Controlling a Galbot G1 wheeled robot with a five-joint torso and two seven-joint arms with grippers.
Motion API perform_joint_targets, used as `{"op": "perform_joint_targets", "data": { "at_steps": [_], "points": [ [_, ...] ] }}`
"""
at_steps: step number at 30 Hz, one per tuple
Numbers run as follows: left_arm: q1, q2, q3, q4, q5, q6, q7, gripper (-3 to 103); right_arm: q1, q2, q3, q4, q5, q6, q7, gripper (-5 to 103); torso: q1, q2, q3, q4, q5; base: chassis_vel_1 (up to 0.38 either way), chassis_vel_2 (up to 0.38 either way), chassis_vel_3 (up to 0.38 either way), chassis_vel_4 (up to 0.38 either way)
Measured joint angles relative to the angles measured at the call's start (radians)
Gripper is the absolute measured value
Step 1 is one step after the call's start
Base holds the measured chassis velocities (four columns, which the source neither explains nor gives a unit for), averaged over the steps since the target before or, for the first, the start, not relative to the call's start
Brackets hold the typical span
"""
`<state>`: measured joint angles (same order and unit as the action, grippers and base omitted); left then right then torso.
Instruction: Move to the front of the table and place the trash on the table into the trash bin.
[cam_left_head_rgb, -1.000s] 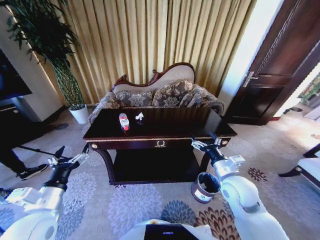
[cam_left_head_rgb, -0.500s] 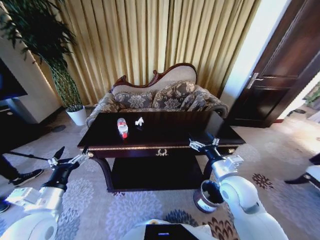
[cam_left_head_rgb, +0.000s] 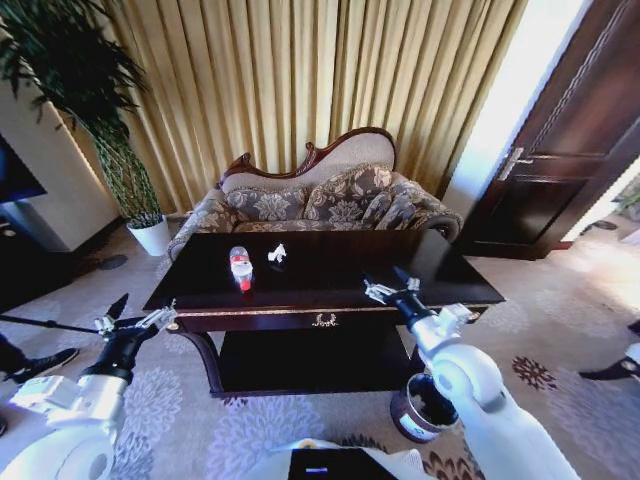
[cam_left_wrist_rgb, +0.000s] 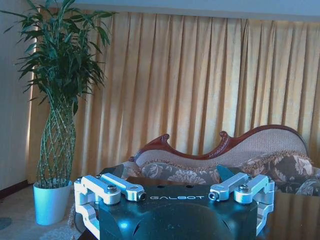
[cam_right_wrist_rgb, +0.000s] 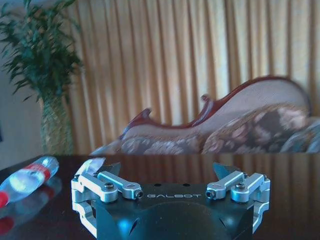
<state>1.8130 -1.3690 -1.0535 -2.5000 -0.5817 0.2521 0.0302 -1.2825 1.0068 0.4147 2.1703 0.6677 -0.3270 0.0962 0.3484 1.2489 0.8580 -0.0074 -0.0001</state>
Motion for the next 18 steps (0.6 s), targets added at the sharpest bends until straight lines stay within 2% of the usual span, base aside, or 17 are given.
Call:
{"op": "perform_joint_targets", "data": {
  "at_steps": [3,5,6,8,10,12,16,18],
  "points": [
    [0.004,-0.003,-0.001,0.000,0.005,-0.006,0.000,100,0.069,-0.025,-0.070,-0.039,0.027,-0.004,0.016,100,0.001,-0.001,0.000,-0.0001,0.0000,0.000,0.000,0.000,0.000],
    [0.009,-0.005,-0.002,0.000,0.011,-0.011,0.001,100,0.197,-0.043,-0.178,-0.094,0.044,-0.020,0.035,100,0.002,-0.001,0.001,-0.0001,0.0002,0.000,0.000,0.000,0.000],
    [0.009,-0.005,-0.002,0.000,0.011,-0.011,0.001,100,0.197,-0.043,-0.178,-0.094,0.044,-0.020,0.035,100,0.002,-0.001,0.001,-0.0001,0.0002,0.000,0.000,0.000,0.000],
    [0.013,-0.006,-0.006,0.000,0.011,-0.011,-0.001,100,0.327,-0.045,-0.279,-0.150,0.072,-0.033,0.060,100,0.002,-0.001,0.001,0.0001,-0.0003,0.000,0.000,0.000,0.000],
    [0.015,-0.006,-0.012,0.000,0.011,-0.011,-0.002,100,0.435,-0.038,-0.368,-0.204,0.103,-0.051,0.073,100,0.001,-0.001,0.000,0.0003,0.0000,0.000,0.000,0.000,0.000],
    [0.016,-0.006,-0.013,0.000,0.011,-0.011,-0.003,100,0.461,-0.036,-0.389,-0.218,0.110,-0.055,0.076,100,0.001,-0.001,0.000,0.0003,-0.0001,0.000,0.000,0.000,0.000],
    [0.017,-0.015,-0.013,0.000,0.018,-0.011,-0.007,100,0.688,-0.003,-0.567,-0.332,0.201,-0.086,0.114,100,0.001,-0.001,0.000,0.0000,0.0001,0.000,0.000,0.000,0.000],
    [0.017,-0.017,-0.012,0.000,0.021,-0.011,-0.008,100,0.726,0.006,-0.595,-0.356,0.210,-0.088,0.121,100,0.001,-0.001,0.000,0.0002,-0.0004,0.000,0.000,0.000,0.000]
  ]
}}
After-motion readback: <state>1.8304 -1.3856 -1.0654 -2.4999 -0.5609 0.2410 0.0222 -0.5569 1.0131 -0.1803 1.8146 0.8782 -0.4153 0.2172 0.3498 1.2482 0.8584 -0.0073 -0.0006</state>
